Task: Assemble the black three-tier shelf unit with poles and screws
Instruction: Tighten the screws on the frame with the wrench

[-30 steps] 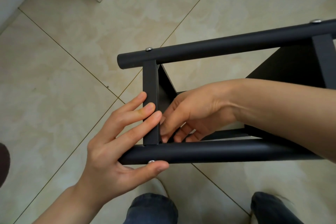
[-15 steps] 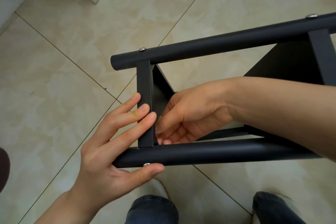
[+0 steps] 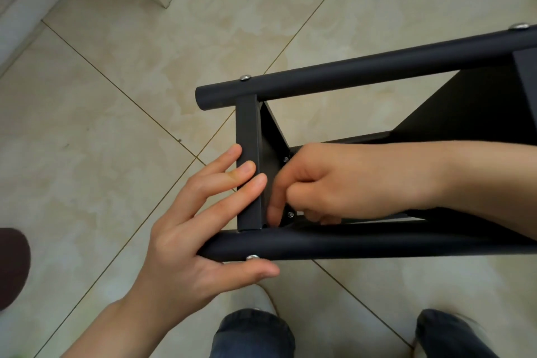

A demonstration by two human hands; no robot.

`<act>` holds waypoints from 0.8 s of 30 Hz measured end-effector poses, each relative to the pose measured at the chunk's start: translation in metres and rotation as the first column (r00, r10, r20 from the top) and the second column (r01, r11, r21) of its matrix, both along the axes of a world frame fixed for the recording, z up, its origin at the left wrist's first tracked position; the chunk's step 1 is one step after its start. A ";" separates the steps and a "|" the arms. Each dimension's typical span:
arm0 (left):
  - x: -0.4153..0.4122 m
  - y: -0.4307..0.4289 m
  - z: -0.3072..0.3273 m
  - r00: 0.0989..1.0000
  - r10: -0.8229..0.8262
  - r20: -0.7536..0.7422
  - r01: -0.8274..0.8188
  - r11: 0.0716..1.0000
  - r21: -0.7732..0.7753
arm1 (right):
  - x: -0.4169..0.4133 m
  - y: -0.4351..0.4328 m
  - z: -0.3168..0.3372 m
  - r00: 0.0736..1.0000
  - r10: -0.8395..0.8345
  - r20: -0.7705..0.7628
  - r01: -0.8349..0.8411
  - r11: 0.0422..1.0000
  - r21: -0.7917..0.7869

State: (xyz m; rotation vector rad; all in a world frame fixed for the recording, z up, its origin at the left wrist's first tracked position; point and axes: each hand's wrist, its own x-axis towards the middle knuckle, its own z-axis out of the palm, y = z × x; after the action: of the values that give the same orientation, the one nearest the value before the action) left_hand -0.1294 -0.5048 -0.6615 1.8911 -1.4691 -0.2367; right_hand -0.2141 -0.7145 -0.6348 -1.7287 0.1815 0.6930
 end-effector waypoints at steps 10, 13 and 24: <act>0.013 0.001 0.020 0.992 -0.101 0.071 0.088 0.982 0.167 | -0.006 -0.002 0.002 0.998 0.026 -0.054 -0.020 0.995 0.094; 0.020 -0.002 0.026 0.972 -0.158 0.174 0.113 0.963 0.243 | -0.008 -0.003 0.004 0.998 0.056 -0.019 -0.054 0.994 0.097; 0.027 -0.015 0.014 0.978 -0.200 0.056 0.183 0.958 0.222 | -0.006 -0.011 0.005 0.991 0.129 0.033 -0.133 0.979 0.154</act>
State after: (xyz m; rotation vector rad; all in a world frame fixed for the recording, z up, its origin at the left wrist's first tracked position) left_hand -0.1028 -0.5201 -0.6471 1.9452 -1.7426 -0.4338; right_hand -0.2202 -0.7250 -0.6300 -1.6080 -0.0030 0.7634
